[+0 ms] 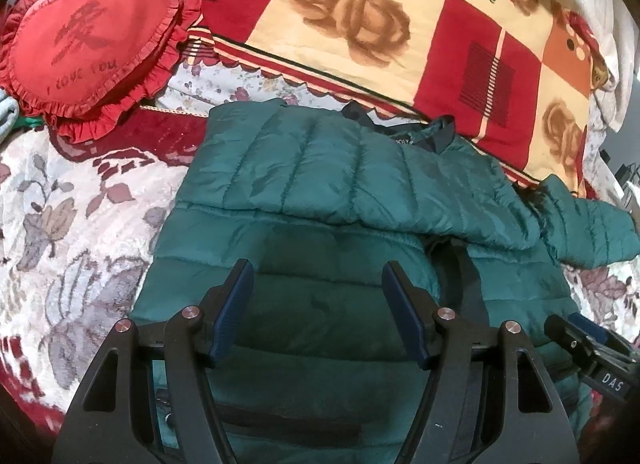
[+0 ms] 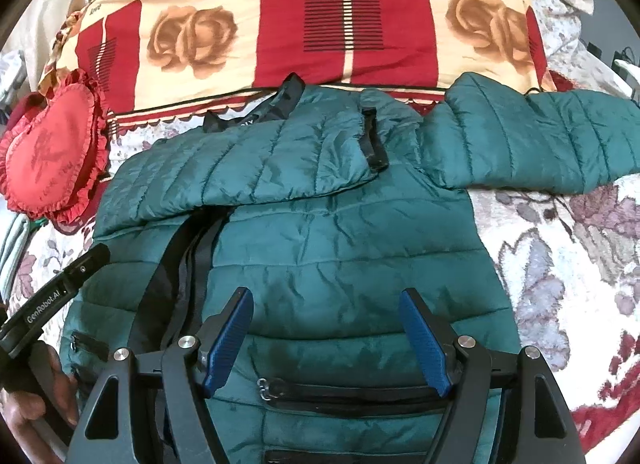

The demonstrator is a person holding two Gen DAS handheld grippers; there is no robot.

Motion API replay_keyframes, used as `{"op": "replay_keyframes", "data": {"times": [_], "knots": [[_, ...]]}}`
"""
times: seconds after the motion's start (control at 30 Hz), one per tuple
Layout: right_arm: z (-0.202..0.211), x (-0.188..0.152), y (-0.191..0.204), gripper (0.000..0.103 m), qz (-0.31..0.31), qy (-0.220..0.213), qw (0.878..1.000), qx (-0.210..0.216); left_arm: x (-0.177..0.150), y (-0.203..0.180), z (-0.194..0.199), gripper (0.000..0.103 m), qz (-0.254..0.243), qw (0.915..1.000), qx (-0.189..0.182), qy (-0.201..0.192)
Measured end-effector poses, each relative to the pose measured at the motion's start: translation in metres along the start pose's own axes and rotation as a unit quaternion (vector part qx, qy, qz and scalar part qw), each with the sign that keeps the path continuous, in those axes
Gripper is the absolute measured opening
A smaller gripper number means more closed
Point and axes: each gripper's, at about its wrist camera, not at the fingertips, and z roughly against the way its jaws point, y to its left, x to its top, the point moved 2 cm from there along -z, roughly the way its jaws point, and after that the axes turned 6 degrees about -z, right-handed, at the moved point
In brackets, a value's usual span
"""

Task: Fold large clothes

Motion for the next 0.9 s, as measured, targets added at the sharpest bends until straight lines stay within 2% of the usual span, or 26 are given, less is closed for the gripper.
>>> {"op": "replay_keyframes", "data": {"times": [0.3,0.43,0.9], "knots": [[0.003,0.006,-0.009,0.073,-0.002,-0.003,1.0,-0.008,-0.004,-0.003,-0.007,0.067,-0.003,0.9999,-0.009,0.014],[0.006,0.012,-0.019,0.078,-0.018,-0.009,1.0,-0.013,-0.005,-0.001,-0.011,0.067,0.007,0.9996,-0.016,0.023],[0.019,0.032,-0.055,0.078,-0.028,-0.03,0.998,-0.047,-0.005,-0.002,-0.01,0.067,0.004,0.9997,-0.014,0.02]]}}
